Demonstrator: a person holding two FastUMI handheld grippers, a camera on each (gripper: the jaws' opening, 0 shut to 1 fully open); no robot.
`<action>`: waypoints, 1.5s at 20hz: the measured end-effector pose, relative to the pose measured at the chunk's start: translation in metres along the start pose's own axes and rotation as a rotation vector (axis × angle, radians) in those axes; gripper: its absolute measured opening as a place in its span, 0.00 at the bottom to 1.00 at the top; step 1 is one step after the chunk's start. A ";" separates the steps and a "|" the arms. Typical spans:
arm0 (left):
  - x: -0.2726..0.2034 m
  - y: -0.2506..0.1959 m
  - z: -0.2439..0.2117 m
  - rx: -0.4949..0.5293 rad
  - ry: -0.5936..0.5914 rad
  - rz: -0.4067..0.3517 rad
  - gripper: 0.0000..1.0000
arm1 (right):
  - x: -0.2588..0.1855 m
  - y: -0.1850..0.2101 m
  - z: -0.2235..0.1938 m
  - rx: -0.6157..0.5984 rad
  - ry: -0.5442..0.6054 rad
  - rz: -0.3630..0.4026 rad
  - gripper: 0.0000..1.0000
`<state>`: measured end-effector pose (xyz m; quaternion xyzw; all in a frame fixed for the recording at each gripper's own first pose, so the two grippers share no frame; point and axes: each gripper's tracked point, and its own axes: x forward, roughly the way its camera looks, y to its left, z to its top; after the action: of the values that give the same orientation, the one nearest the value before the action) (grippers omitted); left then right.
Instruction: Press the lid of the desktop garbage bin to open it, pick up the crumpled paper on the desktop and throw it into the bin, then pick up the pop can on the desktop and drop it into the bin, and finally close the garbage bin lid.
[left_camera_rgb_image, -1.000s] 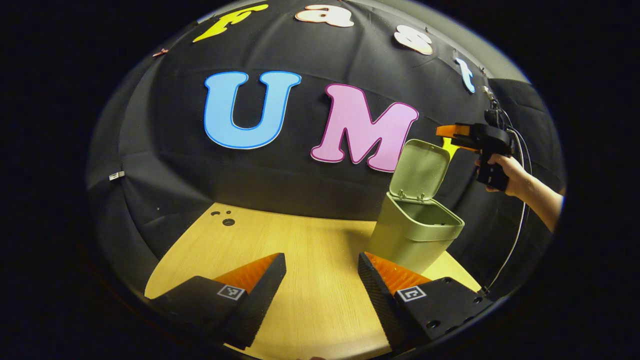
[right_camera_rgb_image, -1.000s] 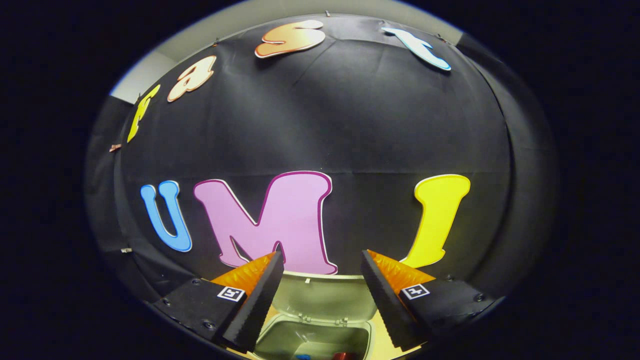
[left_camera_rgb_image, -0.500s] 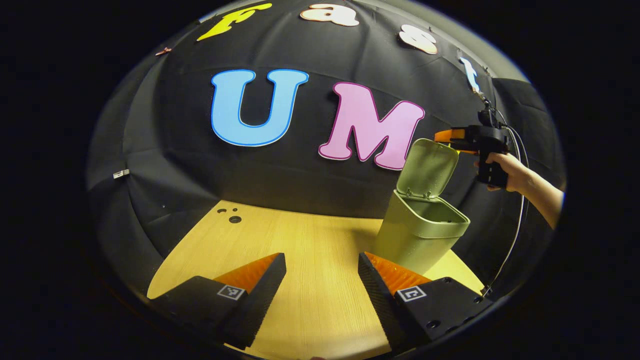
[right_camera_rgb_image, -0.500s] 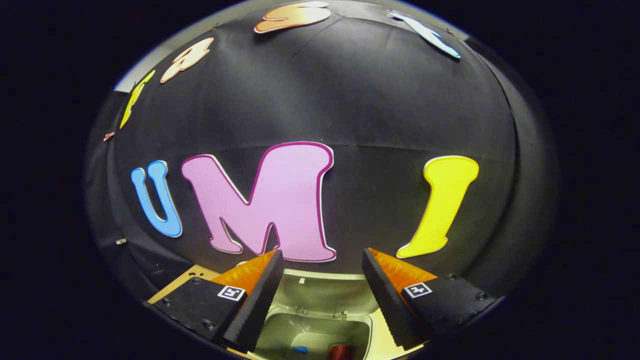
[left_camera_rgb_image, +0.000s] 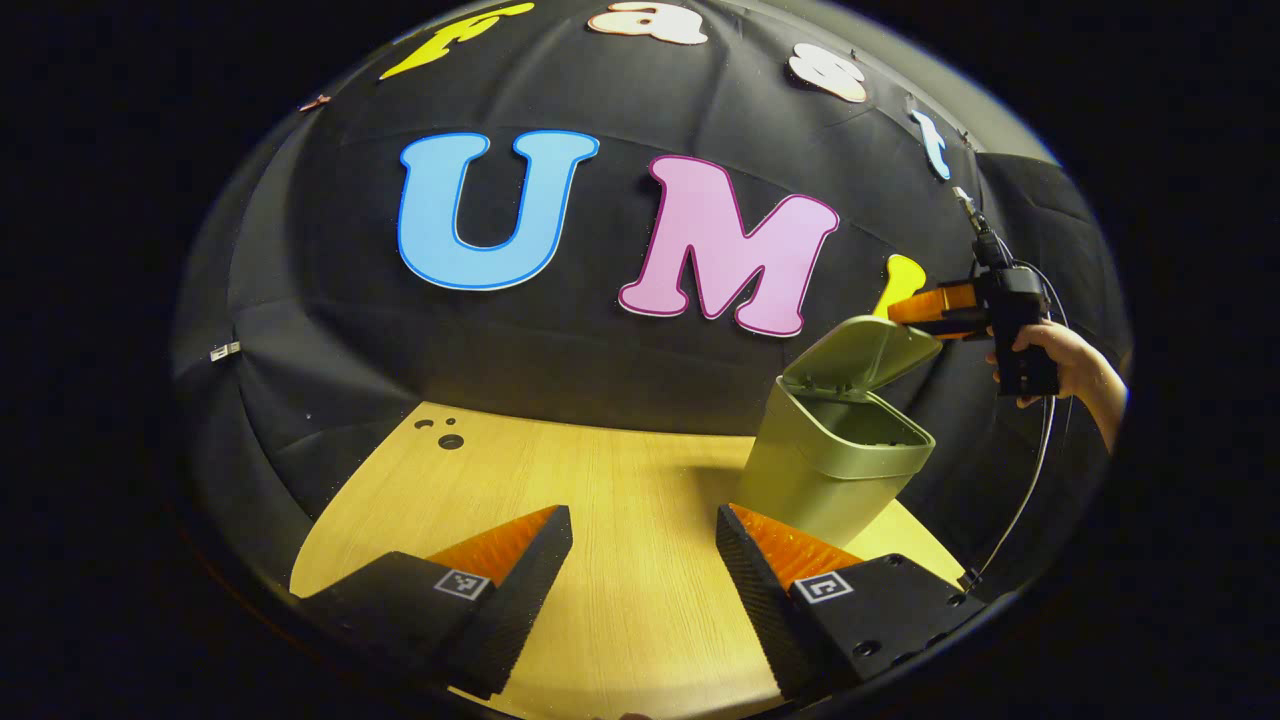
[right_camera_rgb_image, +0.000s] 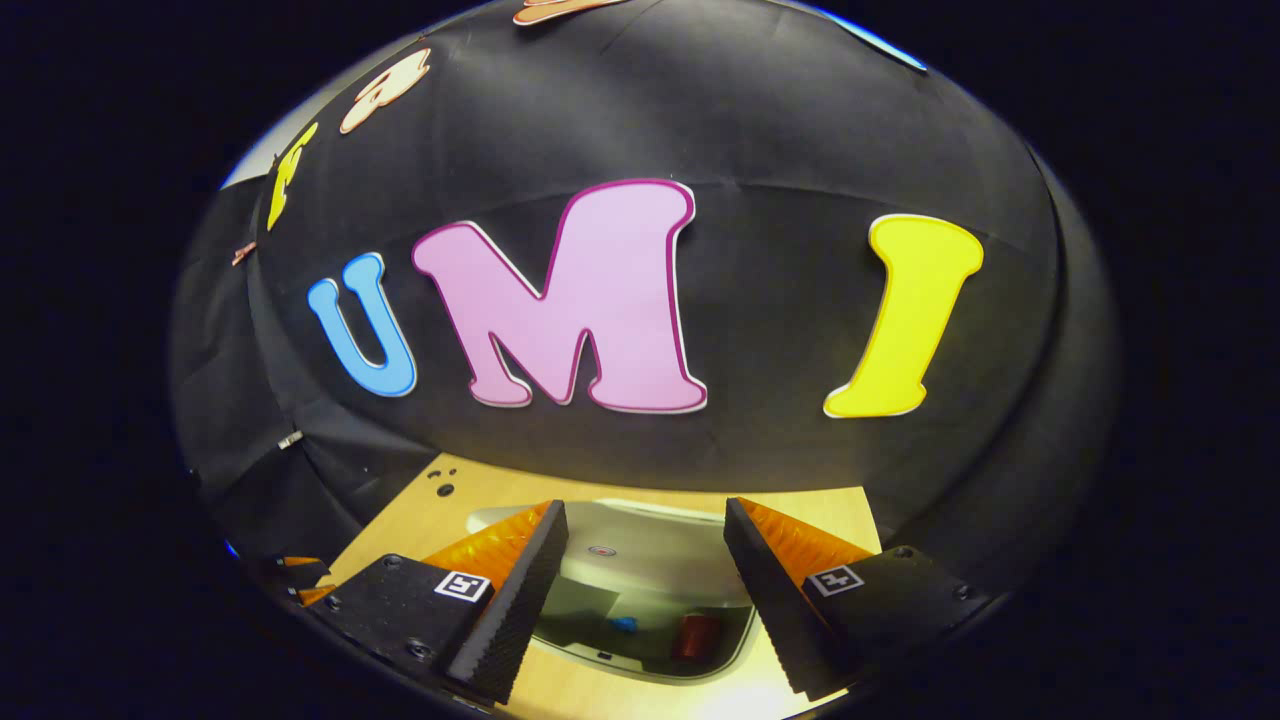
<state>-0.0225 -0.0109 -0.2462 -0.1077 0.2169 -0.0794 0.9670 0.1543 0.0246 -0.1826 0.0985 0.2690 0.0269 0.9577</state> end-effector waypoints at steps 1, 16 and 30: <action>0.000 0.000 0.000 0.001 0.001 -0.002 0.94 | -0.001 0.002 -0.010 0.001 0.025 0.010 0.98; 0.002 0.007 -0.010 -0.025 0.017 -0.004 0.94 | 0.013 0.011 -0.109 -0.096 0.361 0.075 0.99; 0.017 0.019 -0.032 -0.079 0.027 -0.073 0.95 | 0.021 0.017 -0.127 -0.226 0.495 0.095 1.00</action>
<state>-0.0190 -0.0014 -0.2859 -0.1523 0.2290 -0.1074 0.9554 0.1063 0.0657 -0.2965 -0.0058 0.4852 0.1250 0.8654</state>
